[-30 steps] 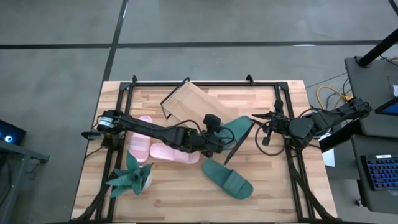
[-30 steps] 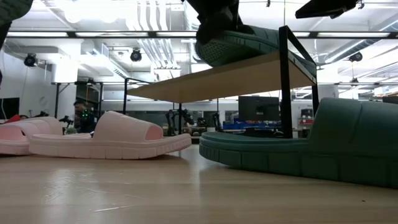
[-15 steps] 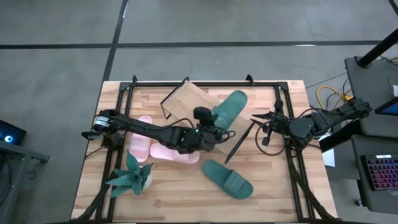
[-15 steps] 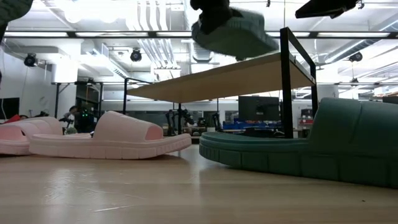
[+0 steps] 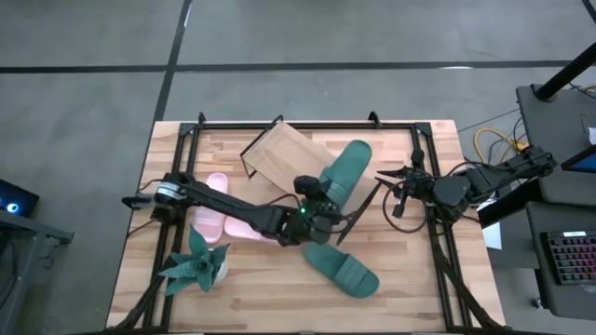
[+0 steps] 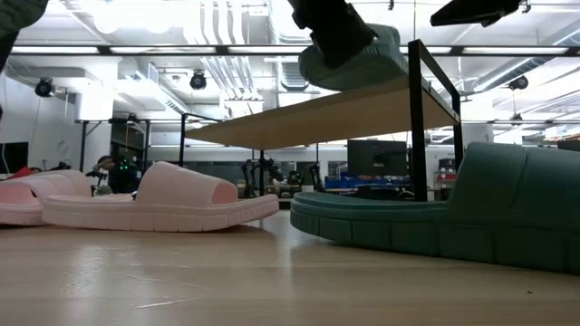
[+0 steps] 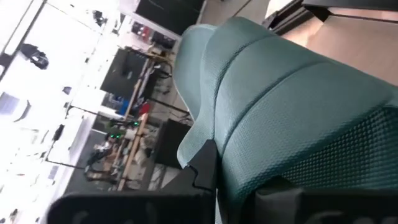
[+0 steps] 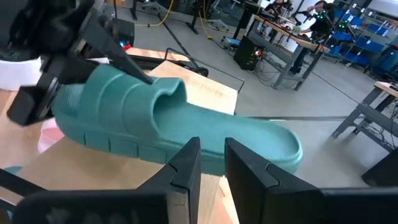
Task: Pick and place slides into the shelf
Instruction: Put the right green slide on the shelf
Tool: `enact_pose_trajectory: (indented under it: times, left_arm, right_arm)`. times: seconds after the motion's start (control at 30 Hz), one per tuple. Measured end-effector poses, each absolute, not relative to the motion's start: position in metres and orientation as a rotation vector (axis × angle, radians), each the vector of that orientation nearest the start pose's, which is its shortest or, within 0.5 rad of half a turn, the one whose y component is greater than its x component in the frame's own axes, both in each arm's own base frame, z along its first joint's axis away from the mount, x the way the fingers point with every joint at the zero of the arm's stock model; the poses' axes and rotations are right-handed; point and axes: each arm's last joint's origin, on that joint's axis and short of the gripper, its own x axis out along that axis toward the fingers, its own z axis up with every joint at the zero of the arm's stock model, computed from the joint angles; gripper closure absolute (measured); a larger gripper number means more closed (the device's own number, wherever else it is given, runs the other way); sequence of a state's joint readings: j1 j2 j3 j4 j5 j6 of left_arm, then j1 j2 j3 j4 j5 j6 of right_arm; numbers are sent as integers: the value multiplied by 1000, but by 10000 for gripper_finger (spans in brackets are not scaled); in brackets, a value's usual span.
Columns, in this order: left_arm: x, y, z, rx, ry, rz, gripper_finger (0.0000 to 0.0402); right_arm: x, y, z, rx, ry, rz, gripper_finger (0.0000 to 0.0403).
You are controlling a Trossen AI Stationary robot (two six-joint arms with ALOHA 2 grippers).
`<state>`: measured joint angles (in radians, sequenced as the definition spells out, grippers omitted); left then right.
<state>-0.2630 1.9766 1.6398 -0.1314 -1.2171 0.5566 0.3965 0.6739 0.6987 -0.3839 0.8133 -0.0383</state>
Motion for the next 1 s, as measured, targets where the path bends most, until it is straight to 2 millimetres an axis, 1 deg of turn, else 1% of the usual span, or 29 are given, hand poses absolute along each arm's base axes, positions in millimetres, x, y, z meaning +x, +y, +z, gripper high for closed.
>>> enact_pose_trajectory:
  times: [0.13,0.37,0.47,0.53,0.6,0.8,0.87,0.93,1.0]
  left_arm:
    - [438,-94,286,819,600,839,401]
    - [436,-104,281,822,596,806,401]
    - [436,-104,280,824,597,791,388]
    - [436,-104,279,824,598,771,367]
    - [437,-104,279,828,601,764,336]
    - [434,-104,280,891,669,737,220]
    - [434,-104,282,891,671,726,187]
    - [434,-105,285,882,669,685,163]
    - [435,-106,287,868,670,624,152]
  right_arm:
    - [137,34,303,-243,306,-407,339]
    - [137,34,303,-248,308,-406,339]
    - [137,34,303,-249,308,-406,339]
    - [137,34,303,-250,308,-406,339]
    - [137,34,303,-251,308,-406,339]
    - [137,34,303,-253,310,-406,339]
    - [137,34,303,-256,311,-406,339]
    - [137,34,303,-258,312,-406,339]
    - [137,34,303,-259,312,-405,339]
